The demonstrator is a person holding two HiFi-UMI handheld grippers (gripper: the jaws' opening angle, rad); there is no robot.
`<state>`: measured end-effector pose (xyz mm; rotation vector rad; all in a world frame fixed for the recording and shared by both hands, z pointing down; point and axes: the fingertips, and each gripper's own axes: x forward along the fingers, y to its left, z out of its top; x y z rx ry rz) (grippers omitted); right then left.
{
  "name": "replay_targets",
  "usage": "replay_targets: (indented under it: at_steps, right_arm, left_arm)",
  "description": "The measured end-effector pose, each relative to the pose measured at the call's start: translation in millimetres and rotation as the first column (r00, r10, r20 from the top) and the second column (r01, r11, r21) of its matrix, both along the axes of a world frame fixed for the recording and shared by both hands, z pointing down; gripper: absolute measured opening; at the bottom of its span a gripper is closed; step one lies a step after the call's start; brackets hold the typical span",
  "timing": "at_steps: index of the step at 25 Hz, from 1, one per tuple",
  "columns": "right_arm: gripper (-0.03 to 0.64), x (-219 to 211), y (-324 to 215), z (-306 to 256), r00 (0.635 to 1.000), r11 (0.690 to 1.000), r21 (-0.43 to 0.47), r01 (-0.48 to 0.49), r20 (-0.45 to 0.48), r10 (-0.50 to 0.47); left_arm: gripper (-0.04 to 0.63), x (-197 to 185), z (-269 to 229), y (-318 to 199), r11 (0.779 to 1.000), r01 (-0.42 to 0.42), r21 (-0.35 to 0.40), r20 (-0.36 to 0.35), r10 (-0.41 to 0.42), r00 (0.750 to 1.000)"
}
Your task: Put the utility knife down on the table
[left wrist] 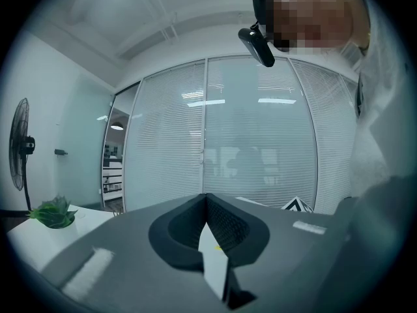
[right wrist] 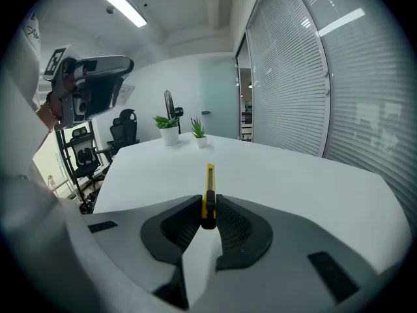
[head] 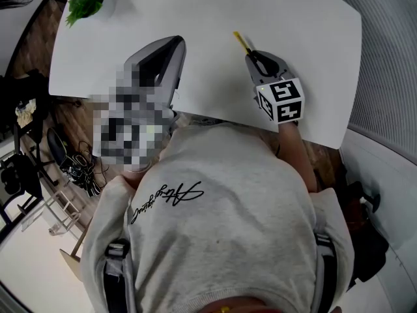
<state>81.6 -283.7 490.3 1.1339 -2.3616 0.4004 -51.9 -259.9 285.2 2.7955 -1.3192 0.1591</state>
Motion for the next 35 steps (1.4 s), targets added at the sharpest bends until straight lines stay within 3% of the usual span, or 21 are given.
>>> replay_targets:
  at_steps: [18,35]
  right_arm:
    - [0.066,-1.9,5.6,32.5,0.986,0.994,-0.092,0.063,-0.145,-0.076]
    - [0.066,-1.5,5.5,42.8,0.981,0.991,-0.118,0.069,-0.17,-0.089]
  left_arm:
    - [-0.014,2.0,-1.4,-0.7,1.0,0.003,0.002,-0.015,-0.003,1.0]
    - [-0.014,4.0,-0.6,-1.3,1.0,-0.001,-0.001,-0.011,0.001,1.0]
